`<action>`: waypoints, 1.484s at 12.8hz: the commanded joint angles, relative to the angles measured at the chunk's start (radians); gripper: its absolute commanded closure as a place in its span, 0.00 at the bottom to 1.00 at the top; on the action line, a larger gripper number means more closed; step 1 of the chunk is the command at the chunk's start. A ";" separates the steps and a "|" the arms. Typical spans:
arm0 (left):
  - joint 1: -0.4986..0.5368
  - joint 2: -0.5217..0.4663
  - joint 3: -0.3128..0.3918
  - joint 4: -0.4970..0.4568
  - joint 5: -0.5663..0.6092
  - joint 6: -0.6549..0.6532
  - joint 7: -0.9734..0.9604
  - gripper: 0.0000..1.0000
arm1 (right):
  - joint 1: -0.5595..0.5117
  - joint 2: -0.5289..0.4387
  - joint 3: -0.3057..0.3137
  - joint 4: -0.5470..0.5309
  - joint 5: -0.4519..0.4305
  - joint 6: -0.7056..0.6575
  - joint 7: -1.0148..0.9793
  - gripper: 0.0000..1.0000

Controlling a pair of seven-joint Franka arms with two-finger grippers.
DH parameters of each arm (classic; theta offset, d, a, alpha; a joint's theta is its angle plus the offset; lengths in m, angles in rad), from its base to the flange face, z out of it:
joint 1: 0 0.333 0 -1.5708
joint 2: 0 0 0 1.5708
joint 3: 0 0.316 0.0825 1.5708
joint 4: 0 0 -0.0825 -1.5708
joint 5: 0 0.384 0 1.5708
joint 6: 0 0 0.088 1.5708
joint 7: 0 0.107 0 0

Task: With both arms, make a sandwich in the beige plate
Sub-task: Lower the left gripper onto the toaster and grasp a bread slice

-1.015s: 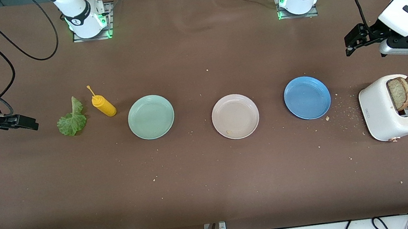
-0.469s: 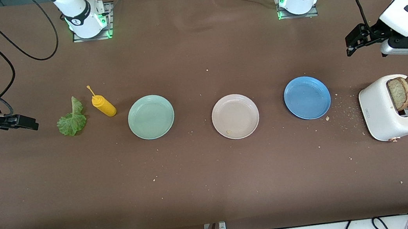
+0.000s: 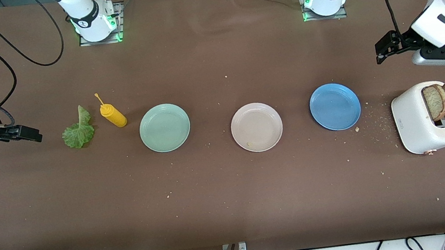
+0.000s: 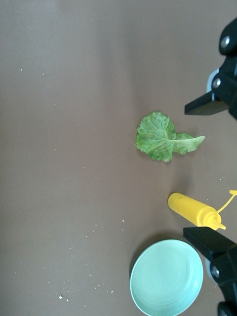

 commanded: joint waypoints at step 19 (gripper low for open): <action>0.295 0.287 0.014 -0.046 0.177 0.461 0.243 0.01 | -0.003 -0.015 0.005 -0.023 0.015 0.007 0.011 0.00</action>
